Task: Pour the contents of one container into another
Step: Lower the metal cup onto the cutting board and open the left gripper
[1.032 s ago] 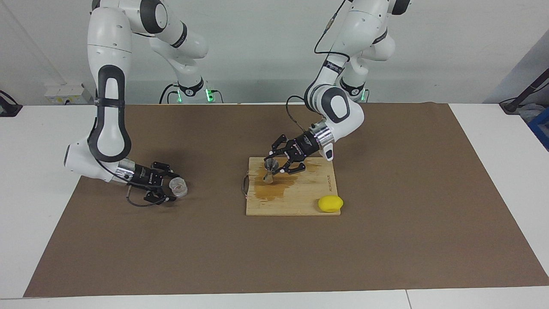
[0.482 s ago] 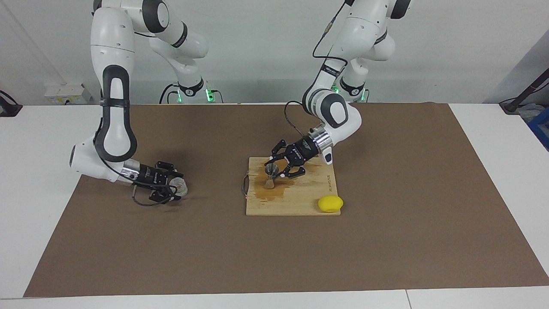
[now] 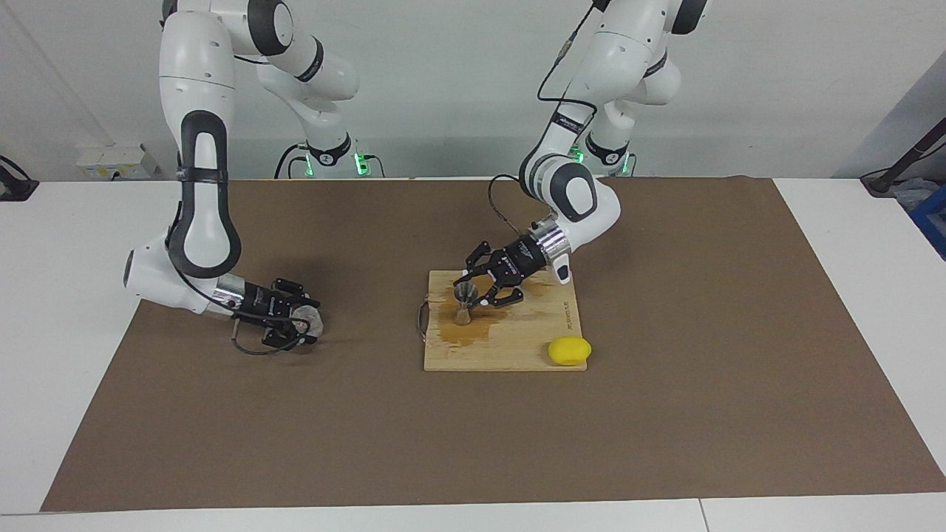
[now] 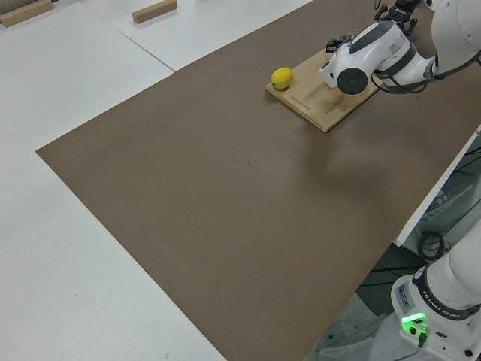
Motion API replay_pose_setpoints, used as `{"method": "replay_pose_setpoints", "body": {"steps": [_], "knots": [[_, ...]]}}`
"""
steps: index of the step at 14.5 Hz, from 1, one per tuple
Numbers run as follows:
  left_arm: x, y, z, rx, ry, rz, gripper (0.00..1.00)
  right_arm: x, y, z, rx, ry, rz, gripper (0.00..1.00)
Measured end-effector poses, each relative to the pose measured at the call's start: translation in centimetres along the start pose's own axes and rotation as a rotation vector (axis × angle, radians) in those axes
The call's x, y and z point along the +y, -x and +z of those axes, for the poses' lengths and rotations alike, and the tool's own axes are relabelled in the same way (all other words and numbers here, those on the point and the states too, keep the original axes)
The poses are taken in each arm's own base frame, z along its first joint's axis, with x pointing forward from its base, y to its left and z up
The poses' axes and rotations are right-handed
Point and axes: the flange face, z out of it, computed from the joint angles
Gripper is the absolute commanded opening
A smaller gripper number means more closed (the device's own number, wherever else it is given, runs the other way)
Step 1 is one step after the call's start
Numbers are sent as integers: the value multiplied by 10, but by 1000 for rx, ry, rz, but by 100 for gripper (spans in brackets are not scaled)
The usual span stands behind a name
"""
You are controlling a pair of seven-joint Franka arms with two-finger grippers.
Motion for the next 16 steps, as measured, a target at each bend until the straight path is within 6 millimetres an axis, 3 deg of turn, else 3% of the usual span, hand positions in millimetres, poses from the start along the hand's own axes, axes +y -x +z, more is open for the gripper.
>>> {"method": "replay_pose_setpoints", "body": {"steps": [2,4,5,11,16], "knots": [[0,-1,0,4,4,-1,24,0,-2,-1,1,-3,3,89],[1,-1,-1,8,9,-2,51,1,-4,-4,1,-6,7,89],[1,-2,-1,10,10,-2,100,1,-5,-5,2,-8,8,89],[1,-2,-1,9,11,-2,100,1,-5,-5,2,-9,9,82],[-11,0,6,17,-3,7,100,3,-11,-11,2,-18,18,49]]}}
